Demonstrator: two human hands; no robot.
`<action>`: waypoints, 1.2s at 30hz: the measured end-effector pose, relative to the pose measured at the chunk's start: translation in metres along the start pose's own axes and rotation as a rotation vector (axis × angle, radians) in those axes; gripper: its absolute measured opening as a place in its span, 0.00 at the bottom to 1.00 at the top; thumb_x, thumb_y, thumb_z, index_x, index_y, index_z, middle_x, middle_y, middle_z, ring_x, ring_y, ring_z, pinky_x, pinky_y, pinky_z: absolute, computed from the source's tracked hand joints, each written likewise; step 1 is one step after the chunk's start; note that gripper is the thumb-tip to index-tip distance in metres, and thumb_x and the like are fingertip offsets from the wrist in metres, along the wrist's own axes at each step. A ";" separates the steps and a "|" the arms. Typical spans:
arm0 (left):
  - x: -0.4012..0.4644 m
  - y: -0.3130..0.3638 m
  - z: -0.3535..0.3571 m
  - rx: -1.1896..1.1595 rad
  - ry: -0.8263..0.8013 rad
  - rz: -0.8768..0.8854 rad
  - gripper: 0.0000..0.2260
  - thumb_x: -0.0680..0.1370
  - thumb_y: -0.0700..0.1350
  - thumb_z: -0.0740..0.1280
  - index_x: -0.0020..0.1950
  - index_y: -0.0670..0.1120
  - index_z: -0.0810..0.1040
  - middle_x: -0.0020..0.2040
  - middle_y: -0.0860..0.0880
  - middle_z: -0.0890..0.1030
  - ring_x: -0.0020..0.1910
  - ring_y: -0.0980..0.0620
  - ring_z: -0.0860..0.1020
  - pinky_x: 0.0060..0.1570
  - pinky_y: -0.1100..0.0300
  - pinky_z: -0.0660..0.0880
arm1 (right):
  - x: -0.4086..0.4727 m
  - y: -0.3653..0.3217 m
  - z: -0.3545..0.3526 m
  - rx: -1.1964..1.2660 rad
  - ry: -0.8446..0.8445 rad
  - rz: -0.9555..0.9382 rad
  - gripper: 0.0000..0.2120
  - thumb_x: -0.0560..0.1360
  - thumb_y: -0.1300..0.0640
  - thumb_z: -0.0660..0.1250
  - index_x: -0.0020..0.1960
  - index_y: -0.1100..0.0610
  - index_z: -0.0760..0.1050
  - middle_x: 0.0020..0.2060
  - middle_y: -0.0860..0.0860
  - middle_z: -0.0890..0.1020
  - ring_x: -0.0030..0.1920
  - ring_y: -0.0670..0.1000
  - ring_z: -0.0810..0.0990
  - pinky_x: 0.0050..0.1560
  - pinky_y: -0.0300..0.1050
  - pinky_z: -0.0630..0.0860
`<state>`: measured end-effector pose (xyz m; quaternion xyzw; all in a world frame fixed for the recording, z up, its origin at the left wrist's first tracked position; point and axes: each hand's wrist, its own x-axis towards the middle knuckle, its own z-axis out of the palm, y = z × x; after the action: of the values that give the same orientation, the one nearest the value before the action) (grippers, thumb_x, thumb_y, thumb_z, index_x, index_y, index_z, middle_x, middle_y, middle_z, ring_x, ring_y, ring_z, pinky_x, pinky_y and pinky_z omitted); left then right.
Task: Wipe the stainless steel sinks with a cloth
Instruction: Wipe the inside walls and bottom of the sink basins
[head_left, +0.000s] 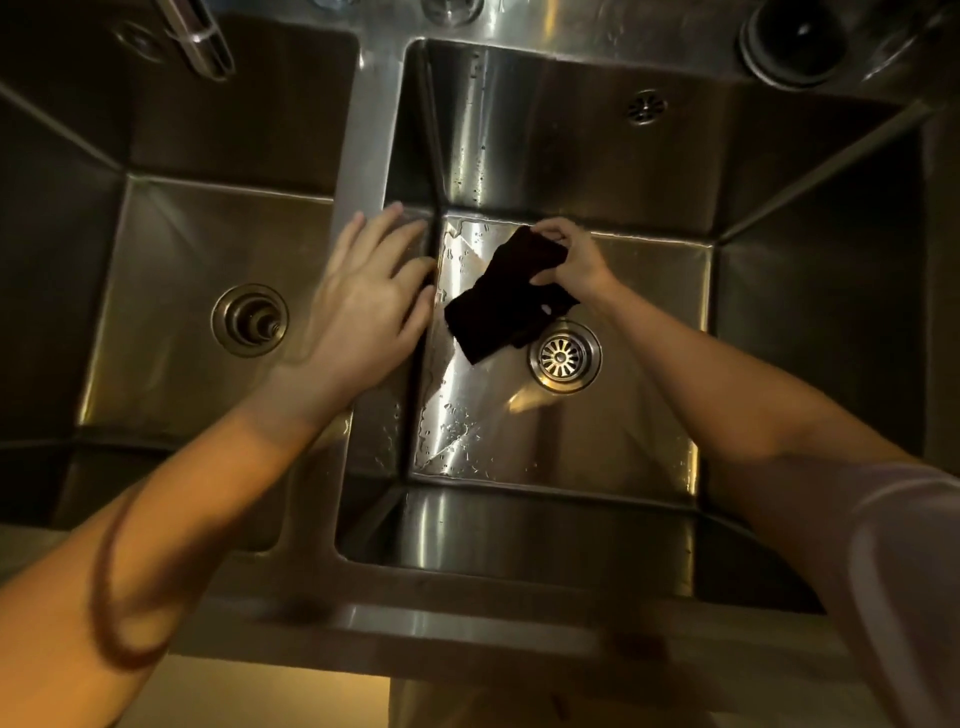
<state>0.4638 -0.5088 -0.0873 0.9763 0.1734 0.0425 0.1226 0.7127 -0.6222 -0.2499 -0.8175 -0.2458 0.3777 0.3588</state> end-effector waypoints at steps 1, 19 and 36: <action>0.000 0.001 0.000 -0.014 0.013 -0.020 0.14 0.79 0.44 0.61 0.57 0.38 0.79 0.67 0.38 0.73 0.73 0.39 0.64 0.74 0.43 0.54 | 0.003 0.002 -0.002 -0.007 0.015 -0.002 0.32 0.62 0.71 0.75 0.61 0.49 0.73 0.58 0.49 0.75 0.65 0.53 0.72 0.62 0.47 0.72; 0.004 0.008 -0.004 -0.038 -0.053 0.023 0.14 0.76 0.43 0.62 0.57 0.39 0.80 0.65 0.40 0.76 0.72 0.40 0.66 0.73 0.42 0.54 | -0.014 0.029 0.083 -0.202 0.317 0.028 0.36 0.65 0.55 0.78 0.70 0.51 0.67 0.65 0.51 0.71 0.67 0.55 0.67 0.65 0.52 0.70; 0.004 0.009 -0.005 -0.043 -0.051 0.041 0.14 0.76 0.44 0.60 0.53 0.40 0.82 0.63 0.43 0.78 0.70 0.41 0.69 0.73 0.43 0.55 | -0.012 0.052 0.111 -0.873 0.068 -0.034 0.34 0.77 0.44 0.62 0.77 0.40 0.49 0.78 0.52 0.52 0.76 0.66 0.50 0.68 0.75 0.51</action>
<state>0.4698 -0.5141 -0.0802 0.9775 0.1491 0.0239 0.1471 0.6238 -0.6178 -0.3355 -0.9003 -0.3837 0.2052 -0.0062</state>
